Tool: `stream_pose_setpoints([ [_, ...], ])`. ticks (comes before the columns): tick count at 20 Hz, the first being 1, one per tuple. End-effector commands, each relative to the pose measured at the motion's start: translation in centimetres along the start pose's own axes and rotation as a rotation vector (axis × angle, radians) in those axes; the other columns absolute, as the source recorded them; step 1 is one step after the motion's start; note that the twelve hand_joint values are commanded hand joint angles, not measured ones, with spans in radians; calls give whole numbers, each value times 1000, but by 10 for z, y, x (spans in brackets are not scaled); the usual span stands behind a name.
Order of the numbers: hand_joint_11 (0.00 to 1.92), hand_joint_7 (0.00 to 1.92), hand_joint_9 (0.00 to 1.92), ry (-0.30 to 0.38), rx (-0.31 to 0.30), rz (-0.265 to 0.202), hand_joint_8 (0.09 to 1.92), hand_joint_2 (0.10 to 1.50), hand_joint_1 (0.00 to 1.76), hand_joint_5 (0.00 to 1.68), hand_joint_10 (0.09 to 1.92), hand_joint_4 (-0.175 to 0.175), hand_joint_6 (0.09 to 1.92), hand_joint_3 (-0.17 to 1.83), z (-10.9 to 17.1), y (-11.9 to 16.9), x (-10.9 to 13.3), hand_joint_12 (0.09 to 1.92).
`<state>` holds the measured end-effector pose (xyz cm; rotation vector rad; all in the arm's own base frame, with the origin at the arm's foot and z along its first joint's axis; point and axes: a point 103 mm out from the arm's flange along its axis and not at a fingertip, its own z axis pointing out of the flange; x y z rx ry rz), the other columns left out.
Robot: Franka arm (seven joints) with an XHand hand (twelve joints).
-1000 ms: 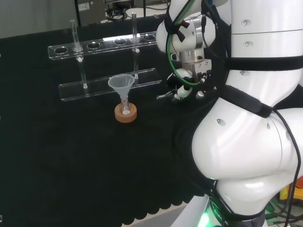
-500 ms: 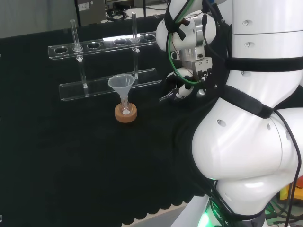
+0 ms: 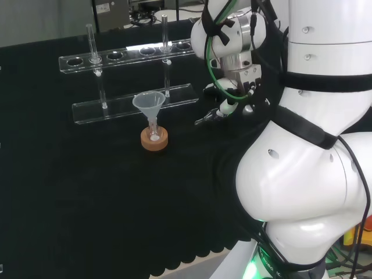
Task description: Put the weighing funnel back on the table.
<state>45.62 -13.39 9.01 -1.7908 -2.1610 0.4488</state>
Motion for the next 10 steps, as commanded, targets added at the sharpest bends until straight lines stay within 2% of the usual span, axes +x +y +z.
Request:
stream_pose_setpoints([
  [1,234,244,450,-35,-50,23,699,989,944,260,634,-68,87,-175,-38,-32,2,1340],
  [10,256,341,487,-83,-104,46,681,989,935,330,644,-62,87,-175,-82,-84,22,1341],
])
